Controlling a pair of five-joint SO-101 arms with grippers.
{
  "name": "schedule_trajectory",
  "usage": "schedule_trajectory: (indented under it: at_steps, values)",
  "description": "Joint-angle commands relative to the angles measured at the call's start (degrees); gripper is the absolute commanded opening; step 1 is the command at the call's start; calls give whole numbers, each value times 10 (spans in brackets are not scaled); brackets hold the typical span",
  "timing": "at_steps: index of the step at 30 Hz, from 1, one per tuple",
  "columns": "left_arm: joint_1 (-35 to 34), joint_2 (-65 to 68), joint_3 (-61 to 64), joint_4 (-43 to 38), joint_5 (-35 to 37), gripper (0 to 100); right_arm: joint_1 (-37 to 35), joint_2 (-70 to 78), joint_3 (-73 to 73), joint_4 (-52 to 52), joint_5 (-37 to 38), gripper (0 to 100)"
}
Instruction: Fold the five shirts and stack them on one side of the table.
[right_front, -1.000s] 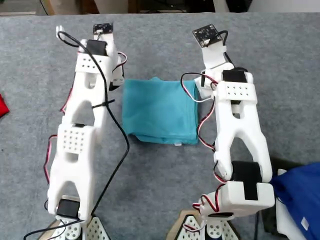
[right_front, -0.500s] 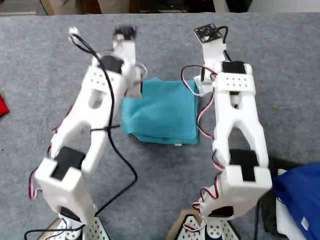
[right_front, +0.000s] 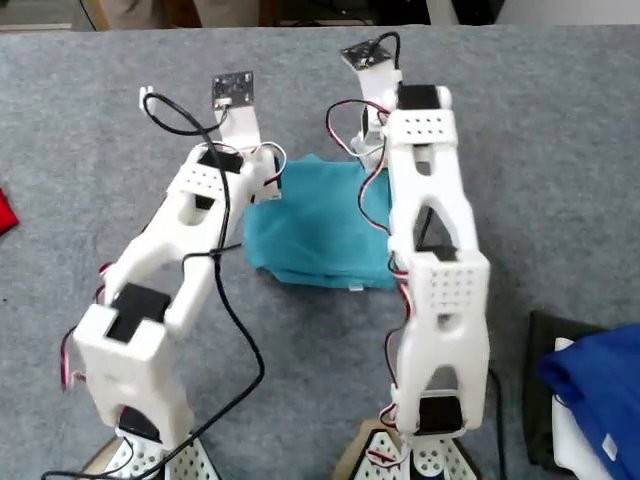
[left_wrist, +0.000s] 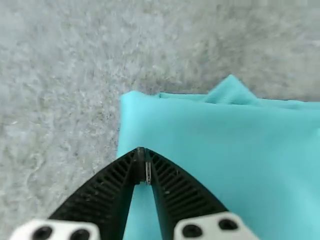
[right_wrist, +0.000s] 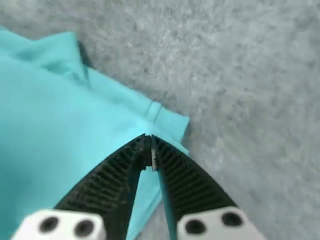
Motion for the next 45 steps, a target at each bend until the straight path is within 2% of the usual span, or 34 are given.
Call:
schedule_trajectory:
  at_steps: [1,10,13,17,22,25,27,29,31,33,36,41,43,45]
  values:
    - [-3,53,-74,2,6,19,8,95,-130,23,-4,5]
    - [-62,236,-356,201,25,19,14,241,-376,67,53,8]
    - [-70,256,-440,252,27,19,5,245,-413,81,57,9]
    - [-66,257,-528,314,17,19,1,215,-472,155,55,9]
    - [-42,262,-671,438,-33,19,7,129,-449,203,52,6]
    - [-35,263,-716,485,-55,22,6,76,-399,204,18,9]
    - [-35,263,-717,500,-73,36,2,34,-321,205,-28,9]
    - [-36,263,-717,534,-88,100,1,-17,-224,204,-55,9]
    - [-35,263,-717,574,-110,181,0,-71,-121,204,-69,10]
    - [-34,257,-689,579,-127,211,-5,-127,-26,202,-72,36]
    - [-28,221,-641,579,-166,193,-24,-218,98,193,-60,76]
    - [6,72,-417,577,-188,78,-38,-358,297,93,-45,10]
    - [16,20,-309,535,-184,42,-29,-383,363,28,-33,6]
    - [14,-25,-214,460,-161,38,-19,-386,396,-23,-21,5]
